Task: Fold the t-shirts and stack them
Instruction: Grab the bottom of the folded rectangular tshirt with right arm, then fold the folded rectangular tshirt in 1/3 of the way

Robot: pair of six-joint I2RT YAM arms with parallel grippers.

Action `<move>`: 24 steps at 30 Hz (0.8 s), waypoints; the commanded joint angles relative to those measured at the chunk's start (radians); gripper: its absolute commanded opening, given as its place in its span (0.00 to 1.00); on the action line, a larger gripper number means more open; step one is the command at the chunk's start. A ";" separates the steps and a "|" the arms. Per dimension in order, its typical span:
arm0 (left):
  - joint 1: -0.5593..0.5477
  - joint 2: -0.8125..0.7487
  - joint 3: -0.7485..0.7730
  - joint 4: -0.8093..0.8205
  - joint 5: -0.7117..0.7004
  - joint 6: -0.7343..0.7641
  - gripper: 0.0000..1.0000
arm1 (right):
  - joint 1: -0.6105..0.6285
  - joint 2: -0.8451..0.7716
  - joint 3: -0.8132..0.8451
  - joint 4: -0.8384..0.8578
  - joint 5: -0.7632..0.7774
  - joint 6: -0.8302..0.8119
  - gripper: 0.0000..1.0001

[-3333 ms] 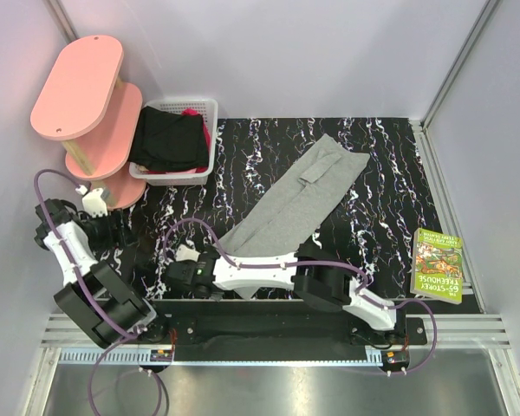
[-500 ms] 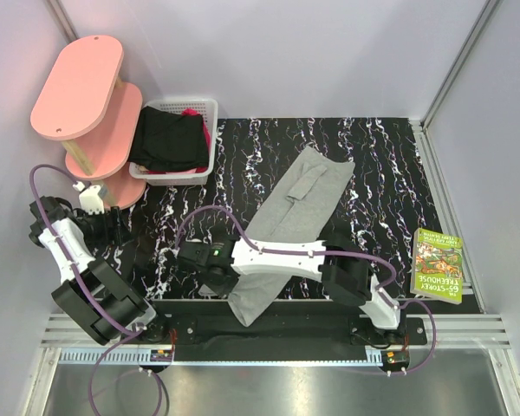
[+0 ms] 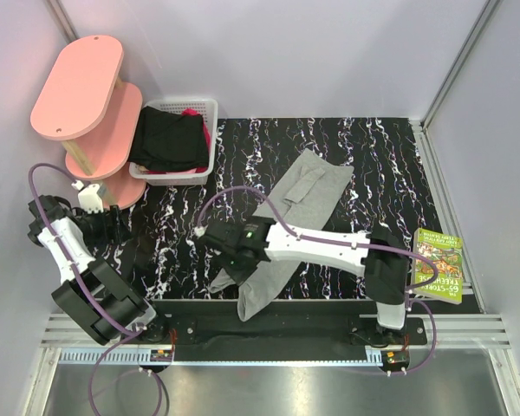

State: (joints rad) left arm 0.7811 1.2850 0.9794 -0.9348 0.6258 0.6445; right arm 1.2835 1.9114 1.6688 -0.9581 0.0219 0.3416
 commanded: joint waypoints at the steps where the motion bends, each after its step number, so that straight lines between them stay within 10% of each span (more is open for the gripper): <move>1: 0.006 -0.007 0.048 -0.002 0.045 -0.006 0.75 | -0.113 -0.116 -0.114 0.112 -0.153 0.023 0.00; 24: 0.004 -0.012 0.053 -0.045 0.041 0.037 0.76 | -0.503 -0.164 -0.238 0.246 -0.264 -0.050 0.00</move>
State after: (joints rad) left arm 0.7811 1.2850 1.0000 -0.9764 0.6327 0.6525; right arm 0.8394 1.7981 1.4517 -0.7406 -0.2710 0.3206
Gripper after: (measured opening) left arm 0.755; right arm 0.023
